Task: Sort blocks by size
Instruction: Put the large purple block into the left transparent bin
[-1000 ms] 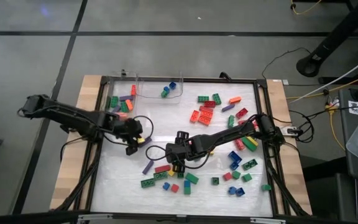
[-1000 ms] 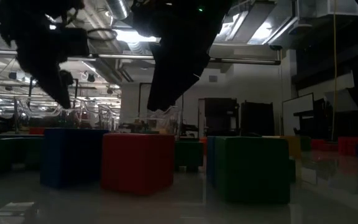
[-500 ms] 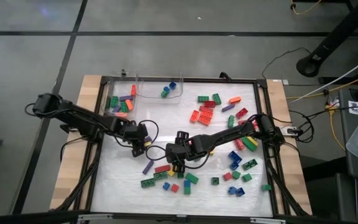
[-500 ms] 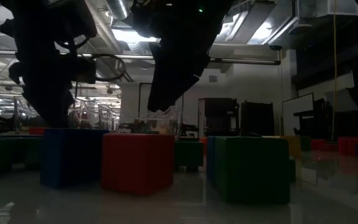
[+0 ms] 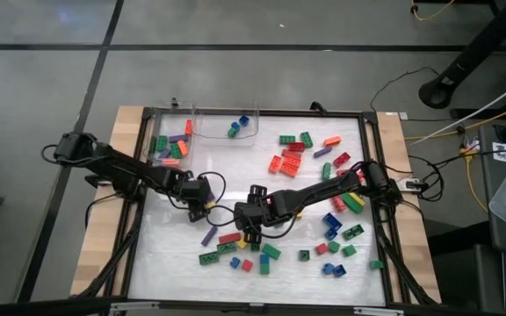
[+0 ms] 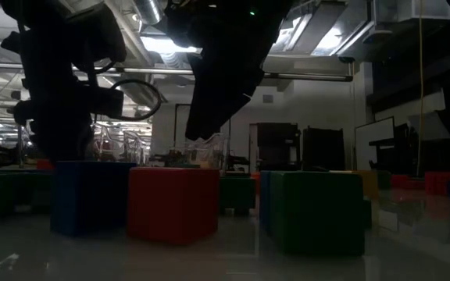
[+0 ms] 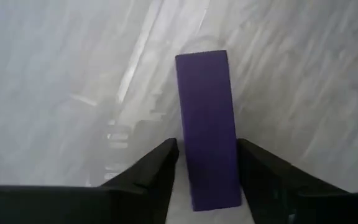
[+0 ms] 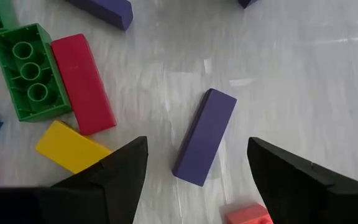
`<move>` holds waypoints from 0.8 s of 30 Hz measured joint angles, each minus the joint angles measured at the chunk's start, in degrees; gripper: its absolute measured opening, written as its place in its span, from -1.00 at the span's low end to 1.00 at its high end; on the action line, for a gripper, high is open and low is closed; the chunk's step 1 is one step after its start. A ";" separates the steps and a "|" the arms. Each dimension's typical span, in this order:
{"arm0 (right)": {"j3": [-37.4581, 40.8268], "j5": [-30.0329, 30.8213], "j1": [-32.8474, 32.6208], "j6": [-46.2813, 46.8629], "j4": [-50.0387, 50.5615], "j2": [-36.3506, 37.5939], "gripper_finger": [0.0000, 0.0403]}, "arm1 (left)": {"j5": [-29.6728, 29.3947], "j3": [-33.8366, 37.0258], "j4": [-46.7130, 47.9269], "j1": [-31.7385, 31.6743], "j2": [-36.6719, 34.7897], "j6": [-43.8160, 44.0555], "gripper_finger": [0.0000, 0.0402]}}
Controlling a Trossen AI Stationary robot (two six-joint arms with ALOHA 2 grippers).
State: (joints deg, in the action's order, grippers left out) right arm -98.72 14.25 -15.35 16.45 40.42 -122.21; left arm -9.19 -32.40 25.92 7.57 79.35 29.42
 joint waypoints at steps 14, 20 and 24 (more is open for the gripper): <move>0.00 0.01 0.00 1.30 -0.22 -0.29 0.37 | -0.59 -2.92 0.67 -0.89 -6.32 1.86 -0.58; 0.04 0.04 0.00 2.82 -0.94 -2.51 0.37 | -1.55 -4.56 1.14 -5.07 -13.70 -1.36 -0.58; 0.04 0.13 0.01 2.82 -2.25 -4.40 0.37 | -6.82 -5.12 3.38 -9.17 -19.64 -3.70 -0.55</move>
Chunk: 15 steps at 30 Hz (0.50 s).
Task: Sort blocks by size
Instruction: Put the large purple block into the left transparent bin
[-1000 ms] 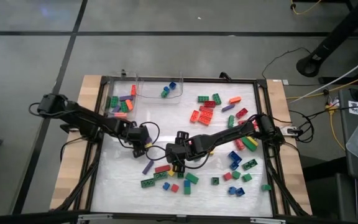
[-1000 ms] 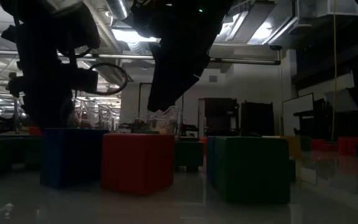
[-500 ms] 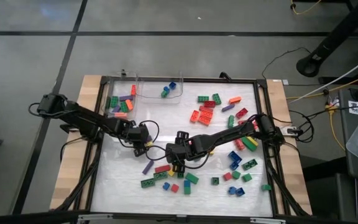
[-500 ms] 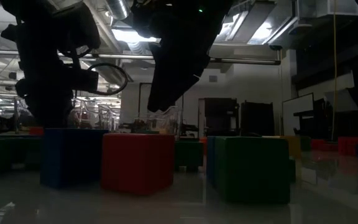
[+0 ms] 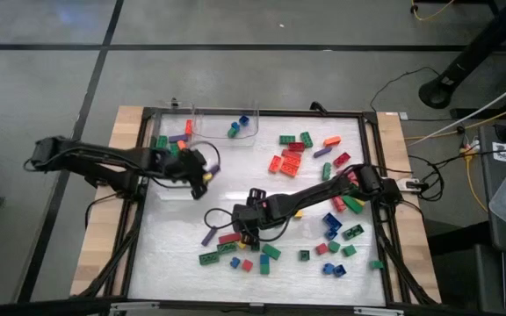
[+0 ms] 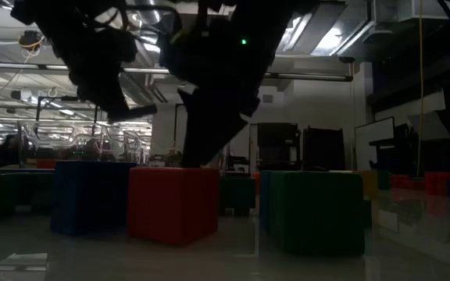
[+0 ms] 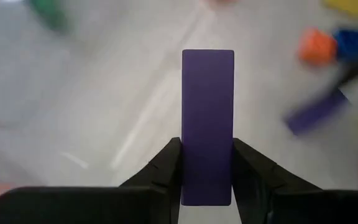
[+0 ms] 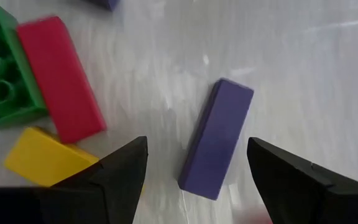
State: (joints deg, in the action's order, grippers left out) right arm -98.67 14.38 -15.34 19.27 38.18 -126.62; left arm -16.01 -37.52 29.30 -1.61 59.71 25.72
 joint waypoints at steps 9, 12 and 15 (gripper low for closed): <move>-0.02 0.32 0.52 -0.02 -0.58 -1.68 0.37 | -16.59 -0.06 6.51 -10.40 -9.59 -0.15 -0.53; 0.01 -1.02 1.25 0.00 -0.09 -2.52 0.37 | -18.50 -0.06 6.75 -13.51 -10.07 -0.03 -0.52; -0.06 -2.69 2.00 0.04 -0.57 -2.90 0.37 | -18.75 -0.06 7.09 -16.28 -9.83 -0.31 -0.52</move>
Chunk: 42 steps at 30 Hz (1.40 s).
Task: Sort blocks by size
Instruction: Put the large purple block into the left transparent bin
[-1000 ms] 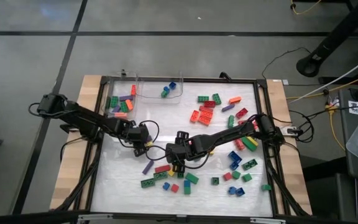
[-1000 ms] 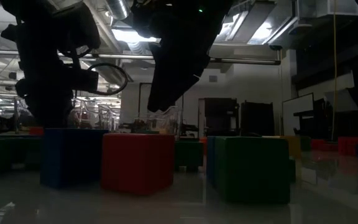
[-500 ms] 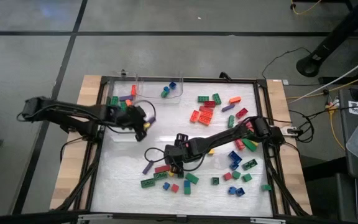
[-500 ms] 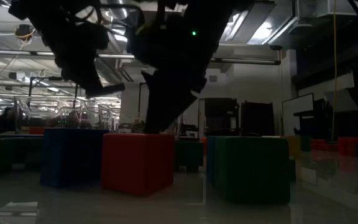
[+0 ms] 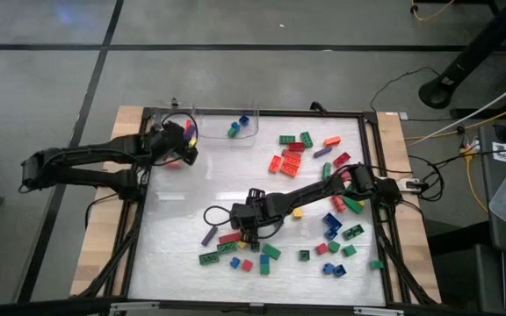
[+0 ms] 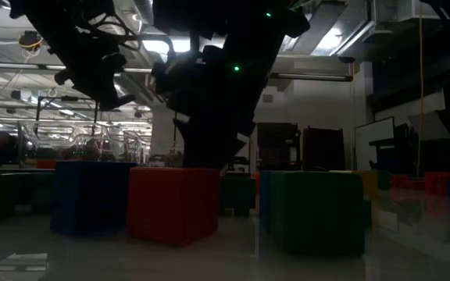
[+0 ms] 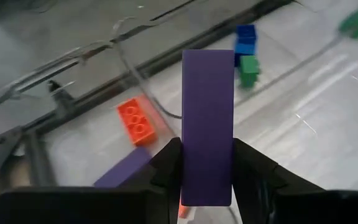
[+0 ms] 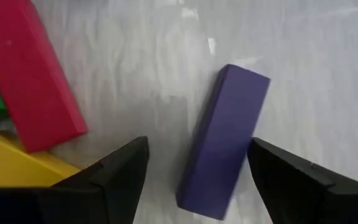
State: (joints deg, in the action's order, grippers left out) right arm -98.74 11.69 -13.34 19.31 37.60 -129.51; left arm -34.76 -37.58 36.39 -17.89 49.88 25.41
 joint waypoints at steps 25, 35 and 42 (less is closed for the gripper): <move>-0.05 -5.52 1.04 0.10 -1.23 -0.61 -0.31 | 7.72 0.00 6.20 -6.45 0.51 4.02 -0.04; 0.06 -5.18 1.04 -0.26 -4.74 -0.77 -0.51 | 19.84 0.00 4.70 -2.28 0.38 4.61 -0.04; -0.81 -4.71 1.06 -0.50 -5.02 -0.97 -0.40 | 22.61 0.00 -2.10 1.49 0.24 4.60 -0.03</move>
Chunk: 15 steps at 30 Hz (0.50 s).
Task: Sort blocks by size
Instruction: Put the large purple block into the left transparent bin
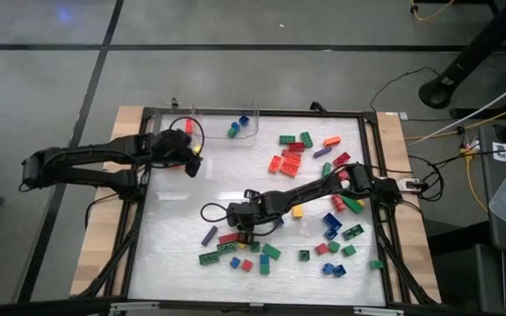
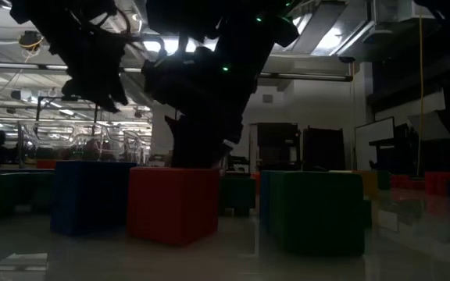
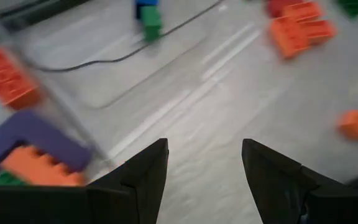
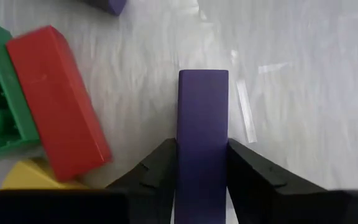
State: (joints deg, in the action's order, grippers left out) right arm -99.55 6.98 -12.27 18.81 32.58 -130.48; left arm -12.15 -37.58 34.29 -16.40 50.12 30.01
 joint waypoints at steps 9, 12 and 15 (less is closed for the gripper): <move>-6.46 10.39 0.02 -7.41 -1.72 -0.08 -0.47 | 9.25 -0.02 -1.68 3.49 -2.64 3.15 -0.03; -9.28 13.71 0.02 -9.56 -1.88 -0.02 -0.42 | 12.67 -0.02 -1.74 4.32 -3.97 3.31 -0.03; -11.63 16.46 0.01 -12.08 -2.12 0.05 -0.43 | 15.59 -0.02 -1.70 5.04 -4.79 4.54 -0.03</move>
State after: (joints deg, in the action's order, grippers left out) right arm -111.18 23.45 -12.26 6.72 30.45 -130.43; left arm 3.44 -37.60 32.59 -11.36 45.33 34.55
